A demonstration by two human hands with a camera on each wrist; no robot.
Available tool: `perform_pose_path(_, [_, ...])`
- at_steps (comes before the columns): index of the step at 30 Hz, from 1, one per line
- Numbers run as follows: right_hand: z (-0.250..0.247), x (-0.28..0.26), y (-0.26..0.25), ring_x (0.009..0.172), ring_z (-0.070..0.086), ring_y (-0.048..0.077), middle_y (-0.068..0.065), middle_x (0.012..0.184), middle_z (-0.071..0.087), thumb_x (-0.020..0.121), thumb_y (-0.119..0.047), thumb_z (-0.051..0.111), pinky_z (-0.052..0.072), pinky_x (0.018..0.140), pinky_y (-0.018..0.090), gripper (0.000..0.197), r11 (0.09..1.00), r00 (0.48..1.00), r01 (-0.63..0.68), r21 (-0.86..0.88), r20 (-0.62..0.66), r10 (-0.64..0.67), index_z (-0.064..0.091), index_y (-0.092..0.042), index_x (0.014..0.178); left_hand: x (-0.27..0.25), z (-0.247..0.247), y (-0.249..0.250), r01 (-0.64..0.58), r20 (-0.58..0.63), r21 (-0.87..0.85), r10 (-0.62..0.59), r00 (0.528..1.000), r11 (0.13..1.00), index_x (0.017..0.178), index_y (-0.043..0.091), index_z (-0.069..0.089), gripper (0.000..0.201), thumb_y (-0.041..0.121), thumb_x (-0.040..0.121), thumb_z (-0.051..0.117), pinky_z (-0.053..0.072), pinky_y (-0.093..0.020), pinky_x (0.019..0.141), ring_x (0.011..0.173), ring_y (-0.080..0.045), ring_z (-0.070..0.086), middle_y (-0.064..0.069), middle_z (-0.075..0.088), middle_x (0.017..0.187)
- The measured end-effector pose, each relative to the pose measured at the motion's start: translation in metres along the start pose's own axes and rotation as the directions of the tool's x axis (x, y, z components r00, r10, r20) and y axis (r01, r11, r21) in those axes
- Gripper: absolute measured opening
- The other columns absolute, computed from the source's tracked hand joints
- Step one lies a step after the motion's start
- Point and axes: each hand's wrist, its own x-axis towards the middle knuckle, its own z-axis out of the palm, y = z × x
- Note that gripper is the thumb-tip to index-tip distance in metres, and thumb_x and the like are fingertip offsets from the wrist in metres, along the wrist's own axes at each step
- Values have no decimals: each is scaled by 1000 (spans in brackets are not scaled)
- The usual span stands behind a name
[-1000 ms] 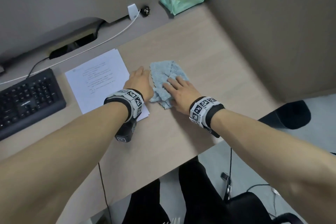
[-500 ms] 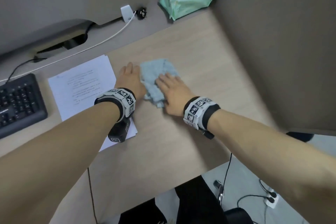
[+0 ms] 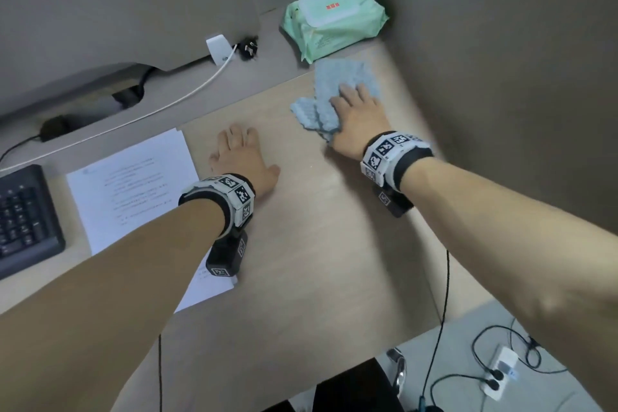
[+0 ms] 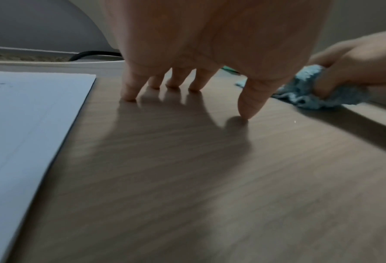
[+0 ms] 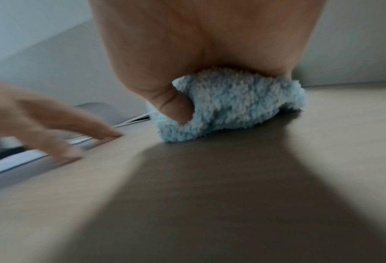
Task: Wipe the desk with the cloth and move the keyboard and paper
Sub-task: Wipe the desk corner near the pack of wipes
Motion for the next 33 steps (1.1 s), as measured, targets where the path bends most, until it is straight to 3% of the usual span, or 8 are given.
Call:
perform_pose_path(5, [31,-40,-27,150,15,31,3,161,24,79,-40,55,13,121,50,71,962,962,273,1,5,-273,39,-20,145,1,4,-1,-8,-22,16,9,1000,1000,151,17,15,86,53,83,54,27,-55,113,148,-35,4,-8,4,163])
perform_pose_path(8, [25,-43,27,148,19,34,8,159,29,78,-41,47,19,119,49,72,998,997,34,56,-78,-29,40,-15,145,1,3,0,-3,-6,35,4,1000,999,152,16,12,89,54,84,54,24,-54,114,149,-36,1,-8,0,164])
perform_pose_path(11, [10,-40,71,145,20,36,8,160,24,83,-33,50,27,114,52,67,950,955,-254,179,-110,276,36,-13,145,1,4,0,1,0,34,-1,1000,999,153,17,10,89,53,85,53,21,-54,116,149,-35,0,-8,-3,164])
perform_pose_path(13, [9,-40,57,145,18,36,10,160,22,84,-29,55,27,113,53,65,928,934,-327,182,-91,347,35,-14,144,2,3,0,-1,-2,32,2,1000,999,153,17,11,88,53,84,53,22,-54,115,149,-36,0,-8,-1,164])
perform_pose_path(20, [59,-116,-24,151,8,33,6,164,14,81,-38,50,11,121,53,73,997,998,59,55,-12,-59,30,-20,149,7,5,-6,-26,-15,5,26,1000,1000,150,16,18,88,57,82,56,29,-56,111,147,-37,7,-8,6,162])
perform_pose_path(23, [64,-139,19,150,12,33,5,163,18,78,-42,45,18,119,51,74,985,987,-145,98,-53,151,34,-21,149,6,4,-7,-36,-9,10,36,999,999,152,16,15,90,54,82,57,27,-55,113,148,-36,5,-9,3,163])
perform_pose_path(28, [65,-148,28,149,8,37,10,164,11,83,-36,50,14,119,51,72,810,822,-545,216,-52,567,28,-19,149,3,3,-4,-49,-49,5,49,998,999,150,14,18,89,53,81,58,29,-54,110,147,-34,8,-9,6,162])
perform_pose_path(33, [96,-176,-88,150,2,37,9,164,8,89,-57,39,6,119,57,74,975,983,-184,124,-1,185,25,-20,151,10,0,-10,-90,-74,-46,87,993,995,144,8,34,80,48,79,59,28,-48,114,142,-38,22,-16,23,157])
